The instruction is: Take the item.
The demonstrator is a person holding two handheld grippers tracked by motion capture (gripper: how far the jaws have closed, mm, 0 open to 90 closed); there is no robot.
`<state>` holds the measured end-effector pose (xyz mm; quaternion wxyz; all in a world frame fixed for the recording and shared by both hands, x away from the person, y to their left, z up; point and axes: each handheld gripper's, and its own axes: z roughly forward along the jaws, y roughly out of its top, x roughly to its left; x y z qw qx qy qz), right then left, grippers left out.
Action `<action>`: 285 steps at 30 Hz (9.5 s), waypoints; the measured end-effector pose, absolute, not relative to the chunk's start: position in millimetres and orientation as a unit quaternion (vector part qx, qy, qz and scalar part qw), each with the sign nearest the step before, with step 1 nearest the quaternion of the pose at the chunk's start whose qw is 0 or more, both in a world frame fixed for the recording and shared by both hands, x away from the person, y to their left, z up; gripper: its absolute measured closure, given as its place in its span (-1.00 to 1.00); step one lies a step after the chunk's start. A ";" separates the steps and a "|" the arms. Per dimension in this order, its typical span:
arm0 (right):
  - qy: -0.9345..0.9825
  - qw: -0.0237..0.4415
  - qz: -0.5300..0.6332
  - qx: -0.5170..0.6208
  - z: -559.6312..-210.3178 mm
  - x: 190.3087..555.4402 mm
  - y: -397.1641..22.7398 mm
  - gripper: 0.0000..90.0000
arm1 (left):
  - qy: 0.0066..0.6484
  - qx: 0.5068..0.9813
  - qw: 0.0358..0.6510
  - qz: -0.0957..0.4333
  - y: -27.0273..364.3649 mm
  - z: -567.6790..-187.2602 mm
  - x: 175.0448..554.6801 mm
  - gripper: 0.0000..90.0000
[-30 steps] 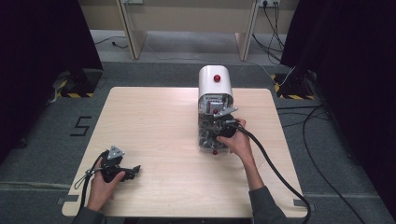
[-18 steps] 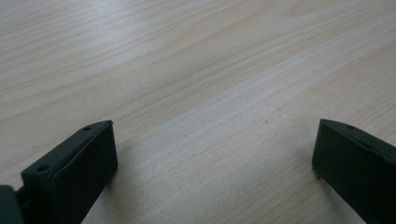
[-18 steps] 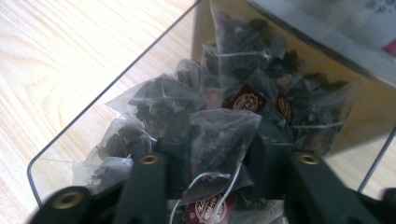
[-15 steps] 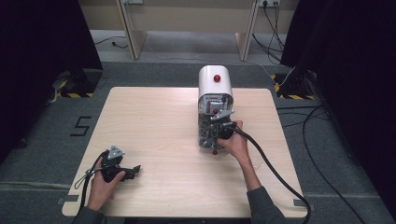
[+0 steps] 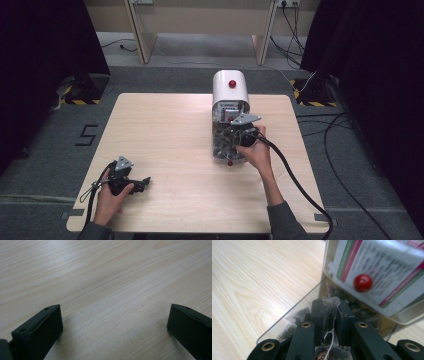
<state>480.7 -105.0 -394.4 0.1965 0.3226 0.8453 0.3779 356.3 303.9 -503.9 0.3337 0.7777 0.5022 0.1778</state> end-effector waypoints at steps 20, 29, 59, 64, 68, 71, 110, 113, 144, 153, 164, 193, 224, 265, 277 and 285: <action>0.809 0.213 0.434 0.334 -356.1 465.5 -150.5 0.75 | 0.502 0.778 0.334 0.178 303.9 -503.9 356.3 -1.00; 0.805 0.209 0.432 0.348 -357.2 460.1 -172.5 0.75 | 0.502 0.778 0.334 0.178 303.9 -503.9 356.3 -1.00; 0.800 0.210 0.427 0.366 -359.7 428.8 -210.2 0.75 | 0.502 0.778 0.334 0.178 303.9 -503.8 356.1 -1.00; 0.793 0.215 0.434 0.370 -356.1 424.2 -216.2 0.75 | 0.502 0.778 0.334 0.178 303.9 -503.9 356.1 -1.00; 0.788 0.218 0.438 0.374 -353.9 418.1 -222.7 0.75 | 0.502 0.778 0.334 0.178 303.9 -503.8 356.1 -1.00; 0.786 0.221 0.439 0.375 -354.3 414.9 -225.9 0.75 | 0.502 0.778 0.334 0.178 303.9 -503.8 356.1 -1.00; 0.813 0.197 0.405 0.369 -370.4 365.3 -243.3 0.74 | 0.502 0.778 0.333 0.178 304.0 -503.8 356.0 -1.00; 0.818 0.195 0.400 0.365 -372.2 365.4 -242.3 0.74 | 0.502 0.778 0.334 0.178 303.9 -503.8 356.0 -1.00; 0.845 0.170 0.353 0.364 -391.6 372.5 -237.7 0.73 | 0.502 0.778 0.333 0.178 304.0 -503.8 356.0 -1.00; 0.848 0.167 0.344 0.367 -396.3 374.8 -238.7 0.71 | 0.502 0.778 0.333 0.178 304.0 -503.8 356.0 -1.00; 0.850 0.167 0.342 0.364 -396.4 374.9 -238.6 0.67 | 0.502 0.778 0.333 0.178 304.0 -503.8 356.0 -1.00; 0.821 0.209 0.380 0.372 -380.6 371.2 -251.2 0.36 | 0.502 0.778 0.333 0.178 304.0 -503.8 356.0 -1.00; 0.777 0.247 0.373 0.443 -386.3 380.6 -278.1 -0.15 | 0.502 0.778 0.334 0.178 303.9 -503.8 356.0 -1.00; 0.763 0.231 0.330 0.506 -420.0 396.5 -304.7 -0.37 | 0.502 0.778 0.333 0.178 303.9 -503.8 356.0 -1.00; 0.777 0.223 0.310 0.501 -433.7 391.3 -298.0 -0.42 | 0.502 0.778 0.333 0.178 304.0 -503.8 356.0 -1.00; 0.782 0.219 0.306 0.497 -438.7 376.7 -296.3 -0.42 | 0.502 0.778 0.333 0.178 304.0 -503.8 356.0 -1.00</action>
